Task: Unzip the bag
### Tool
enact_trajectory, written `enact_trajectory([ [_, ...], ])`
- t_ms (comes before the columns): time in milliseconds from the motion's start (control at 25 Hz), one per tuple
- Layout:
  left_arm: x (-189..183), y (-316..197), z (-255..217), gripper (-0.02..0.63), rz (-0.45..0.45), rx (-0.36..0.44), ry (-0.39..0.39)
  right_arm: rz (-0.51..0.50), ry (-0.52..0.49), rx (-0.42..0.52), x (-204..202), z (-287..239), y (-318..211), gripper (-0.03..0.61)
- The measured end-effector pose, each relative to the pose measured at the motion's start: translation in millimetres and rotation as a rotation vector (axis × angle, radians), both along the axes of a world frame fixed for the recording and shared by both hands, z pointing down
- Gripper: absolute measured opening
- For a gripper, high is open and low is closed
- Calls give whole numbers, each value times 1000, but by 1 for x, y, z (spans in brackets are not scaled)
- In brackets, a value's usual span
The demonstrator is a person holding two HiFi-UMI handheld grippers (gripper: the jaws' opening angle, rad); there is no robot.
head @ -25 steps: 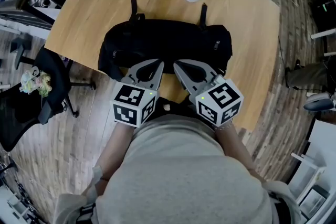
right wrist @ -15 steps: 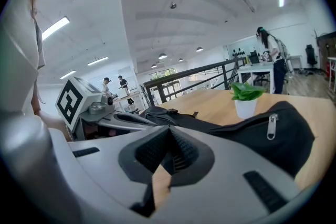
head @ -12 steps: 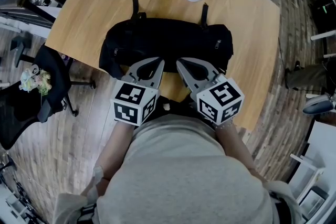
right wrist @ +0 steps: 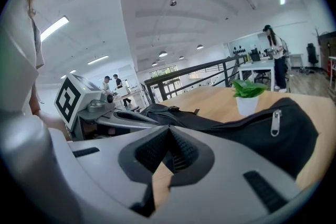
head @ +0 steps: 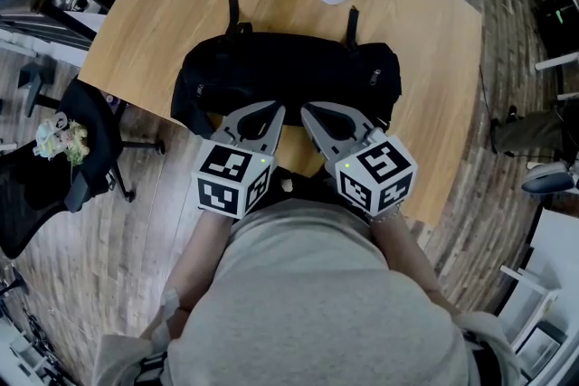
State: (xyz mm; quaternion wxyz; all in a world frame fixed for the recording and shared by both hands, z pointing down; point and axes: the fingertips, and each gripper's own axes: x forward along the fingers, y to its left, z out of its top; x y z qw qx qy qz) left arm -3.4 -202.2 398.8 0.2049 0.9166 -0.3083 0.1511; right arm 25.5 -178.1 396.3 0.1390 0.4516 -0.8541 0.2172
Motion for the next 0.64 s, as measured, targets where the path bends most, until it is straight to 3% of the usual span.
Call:
enact_trajectory([
  [640,-5,-6,5,18,-13,-23,-5,10,-23,-40,3,8,-1,6],
])
